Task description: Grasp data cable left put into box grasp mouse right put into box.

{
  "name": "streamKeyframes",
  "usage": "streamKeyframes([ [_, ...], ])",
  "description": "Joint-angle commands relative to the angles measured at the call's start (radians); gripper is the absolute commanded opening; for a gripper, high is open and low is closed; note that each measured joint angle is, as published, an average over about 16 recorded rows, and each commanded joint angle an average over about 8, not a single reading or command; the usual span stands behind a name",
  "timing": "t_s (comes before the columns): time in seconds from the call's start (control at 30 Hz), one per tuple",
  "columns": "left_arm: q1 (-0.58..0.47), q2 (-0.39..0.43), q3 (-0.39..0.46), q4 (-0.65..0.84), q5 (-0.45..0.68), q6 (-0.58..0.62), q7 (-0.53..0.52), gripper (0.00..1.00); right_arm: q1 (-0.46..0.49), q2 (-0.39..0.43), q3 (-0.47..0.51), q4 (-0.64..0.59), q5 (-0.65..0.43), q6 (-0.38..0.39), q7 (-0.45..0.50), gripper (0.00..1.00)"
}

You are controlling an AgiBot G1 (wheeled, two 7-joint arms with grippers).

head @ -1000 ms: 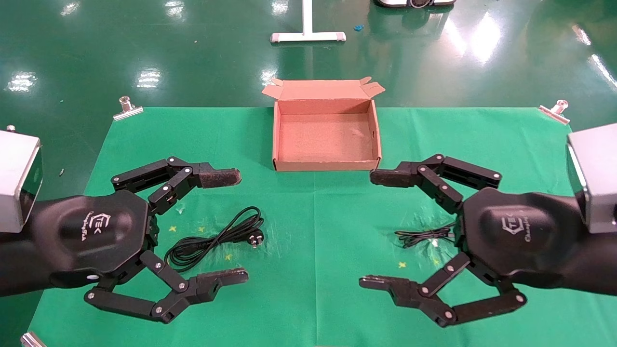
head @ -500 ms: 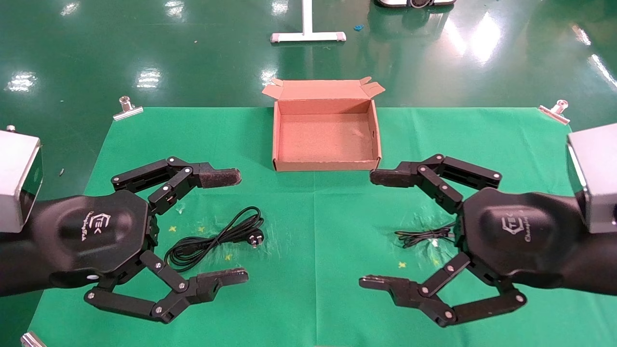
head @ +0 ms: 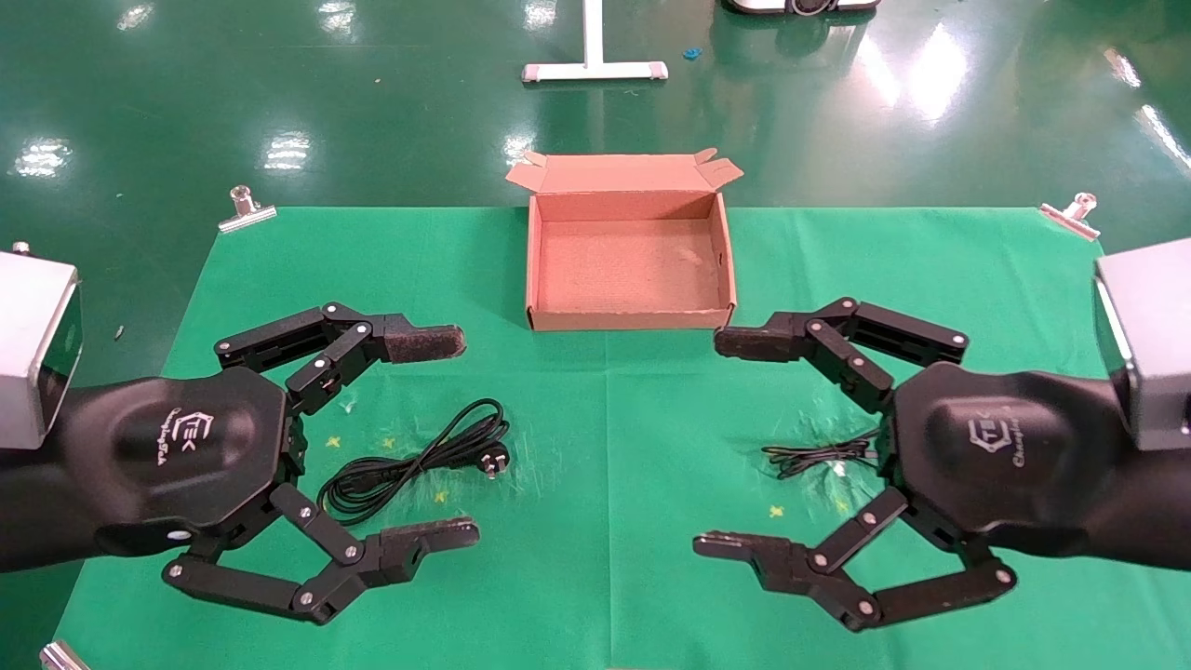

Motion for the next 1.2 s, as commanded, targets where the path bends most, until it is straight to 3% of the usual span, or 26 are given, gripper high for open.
streamKeyframes([
  [0.03,0.006,-0.002,-0.004,-0.001,-0.010,-0.001,0.002,1.00,-0.002,0.003,0.000,0.001,-0.003,-0.001,-0.002,1.00],
  [0.27,-0.144,-0.011,0.126,-0.052,0.347,0.015,-0.039,1.00,0.043,0.039,-0.034,0.047,-0.190,0.033,-0.051,1.00],
  [0.43,-0.253,0.042,0.227,-0.053,0.613,-0.001,-0.100,1.00,0.069,0.036,-0.048,0.052,-0.262,0.058,-0.062,1.00],
  [0.6,-0.293,0.119,0.307,-0.050,0.838,-0.059,-0.180,1.00,0.088,0.031,-0.055,0.054,-0.293,0.067,-0.066,1.00],
  [1.03,-0.299,0.286,0.428,-0.040,1.216,-0.173,-0.384,1.00,0.101,0.048,-0.054,0.052,-0.303,0.059,-0.069,1.00],
  [1.2,-0.297,0.320,0.450,-0.041,1.310,-0.186,-0.462,1.00,0.105,0.055,-0.053,0.053,-0.316,0.062,-0.075,1.00],
])
